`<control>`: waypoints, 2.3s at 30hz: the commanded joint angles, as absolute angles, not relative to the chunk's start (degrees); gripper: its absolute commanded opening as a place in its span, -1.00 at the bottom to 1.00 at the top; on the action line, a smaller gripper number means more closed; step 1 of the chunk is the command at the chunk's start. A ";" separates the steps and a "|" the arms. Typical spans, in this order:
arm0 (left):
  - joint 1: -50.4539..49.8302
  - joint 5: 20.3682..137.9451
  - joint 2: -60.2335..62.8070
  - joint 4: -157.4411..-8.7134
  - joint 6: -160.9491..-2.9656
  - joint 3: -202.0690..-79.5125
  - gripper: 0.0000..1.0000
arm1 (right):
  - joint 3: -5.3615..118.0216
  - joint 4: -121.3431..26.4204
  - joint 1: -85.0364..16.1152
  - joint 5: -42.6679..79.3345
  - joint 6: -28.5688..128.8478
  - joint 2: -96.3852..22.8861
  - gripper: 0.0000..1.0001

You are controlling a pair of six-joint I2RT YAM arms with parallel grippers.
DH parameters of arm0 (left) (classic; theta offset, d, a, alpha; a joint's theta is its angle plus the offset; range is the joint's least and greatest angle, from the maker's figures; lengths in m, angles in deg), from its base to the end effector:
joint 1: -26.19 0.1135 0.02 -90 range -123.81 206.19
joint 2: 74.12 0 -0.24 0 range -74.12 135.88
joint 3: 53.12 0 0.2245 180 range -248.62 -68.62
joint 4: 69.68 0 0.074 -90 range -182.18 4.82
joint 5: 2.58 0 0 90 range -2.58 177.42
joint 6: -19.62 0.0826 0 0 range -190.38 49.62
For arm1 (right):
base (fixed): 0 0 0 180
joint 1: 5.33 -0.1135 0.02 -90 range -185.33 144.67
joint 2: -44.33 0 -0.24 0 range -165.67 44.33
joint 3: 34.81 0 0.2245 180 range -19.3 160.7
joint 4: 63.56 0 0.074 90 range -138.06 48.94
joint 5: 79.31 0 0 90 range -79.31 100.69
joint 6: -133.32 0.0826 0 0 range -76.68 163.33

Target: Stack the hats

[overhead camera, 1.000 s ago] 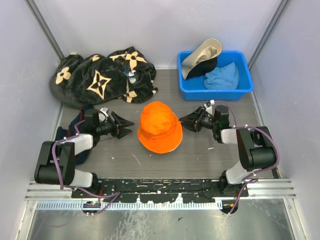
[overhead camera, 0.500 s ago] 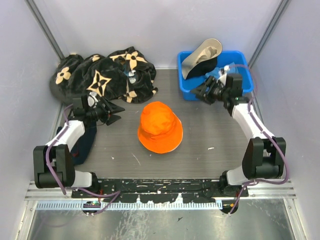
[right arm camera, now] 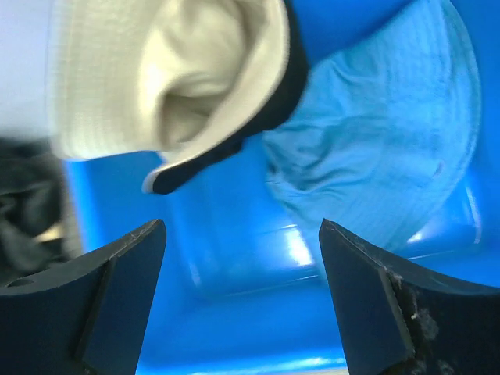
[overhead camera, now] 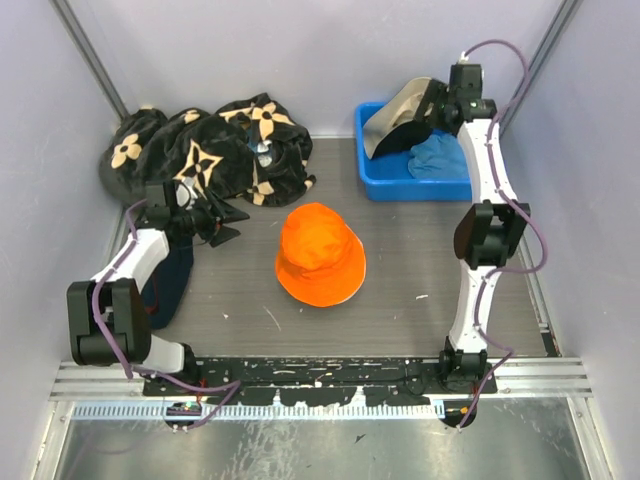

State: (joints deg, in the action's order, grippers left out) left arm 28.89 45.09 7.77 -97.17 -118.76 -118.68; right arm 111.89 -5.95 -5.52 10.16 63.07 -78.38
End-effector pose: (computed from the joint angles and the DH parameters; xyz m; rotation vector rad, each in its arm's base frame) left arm 0.3013 -0.0415 0.1945 -0.6738 2.3242 -1.2470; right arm 0.4852 0.0008 0.3200 0.3728 2.1314 0.1909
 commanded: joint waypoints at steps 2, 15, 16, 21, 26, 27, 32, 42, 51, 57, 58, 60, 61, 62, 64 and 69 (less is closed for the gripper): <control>29.22 44.14 10.25 -98.74 -116.97 -120.57 0.39 | 119.52 0.08 -5.27 1.12 56.54 -84.84 0.71; 30.13 44.20 15.90 -98.80 -116.35 -122.26 0.38 | 119.79 -6.23 -5.10 1.70 54.13 -93.47 0.70; 30.22 44.24 16.22 -98.79 -116.34 -122.16 0.37 | 119.31 -6.53 -5.22 1.75 54.16 -93.68 0.70; 30.41 44.28 16.74 -98.46 -116.45 -121.84 0.37 | 115.80 -8.77 -5.51 1.60 54.13 -94.26 0.71; 30.78 44.65 16.82 -99.18 -116.10 -121.95 0.36 | 114.98 -10.67 -5.58 2.12 54.43 -95.48 0.70; 30.76 44.70 16.80 -99.36 -116.02 -121.97 0.36 | 115.45 -10.70 -5.66 2.23 54.34 -95.58 0.71; 30.93 45.09 16.87 -100.44 -115.44 -121.98 0.36 | 116.61 -11.31 -6.53 2.20 53.19 -99.16 0.70; 31.33 45.65 16.32 -101.75 -114.85 -121.29 0.36 | 116.43 -12.60 -8.87 -6.38 51.67 -102.32 -0.03; 31.37 45.70 15.44 -102.15 -114.46 -121.42 0.36 | 105.78 -17.61 -10.52 -13.77 48.94 -89.09 -0.99; 31.42 45.51 14.39 -104.00 -112.66 -123.50 0.36 | 99.29 -18.42 -10.46 -13.92 47.18 -73.80 -0.99; 31.39 45.43 14.12 -104.57 -112.39 -124.07 0.36 | 98.97 -17.99 -10.43 -13.73 47.21 -71.84 -0.99; 31.37 44.93 13.38 -105.39 -112.15 -125.22 0.36 | 99.36 -16.35 -10.43 -13.18 47.38 -68.89 -0.99; 31.37 44.57 12.88 -105.72 -112.12 -125.75 0.36 | 100.09 -15.22 -10.43 -12.97 47.61 -67.78 -0.99; 31.37 44.15 12.31 -105.89 -112.33 -126.20 0.36 | 101.03 -14.09 -10.43 -12.61 47.74 -66.53 -0.99; 31.37 42.83 10.86 -106.01 -113.08 -126.97 0.37 | 102.21 -12.35 -10.43 -11.42 48.58 -64.51 -0.99; 31.34 39.64 6.56 -103.06 -118.01 -127.39 0.41 | 106.49 -7.56 -10.43 -5.76 52.57 -61.08 -0.99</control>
State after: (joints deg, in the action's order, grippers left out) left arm 31.07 43.96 10.39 -104.80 -114.28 -125.50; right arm 102.71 -11.89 -10.37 -10.32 49.39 -63.19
